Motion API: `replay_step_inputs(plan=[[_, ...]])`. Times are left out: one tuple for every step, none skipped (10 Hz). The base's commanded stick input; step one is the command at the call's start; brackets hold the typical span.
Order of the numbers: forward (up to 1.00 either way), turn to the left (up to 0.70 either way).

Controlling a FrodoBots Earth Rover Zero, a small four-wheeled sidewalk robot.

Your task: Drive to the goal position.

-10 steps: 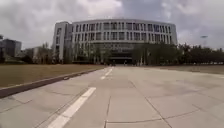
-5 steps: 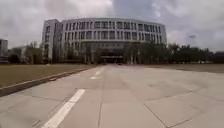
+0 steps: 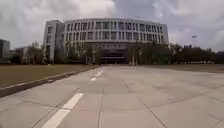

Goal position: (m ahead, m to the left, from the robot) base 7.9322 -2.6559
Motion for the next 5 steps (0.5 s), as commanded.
replay_step_inputs(plan=[[0.50,-0.02],[0.50,-0.02],[0.50,-0.02],[0.50,-0.02],[0.50,-0.02]])
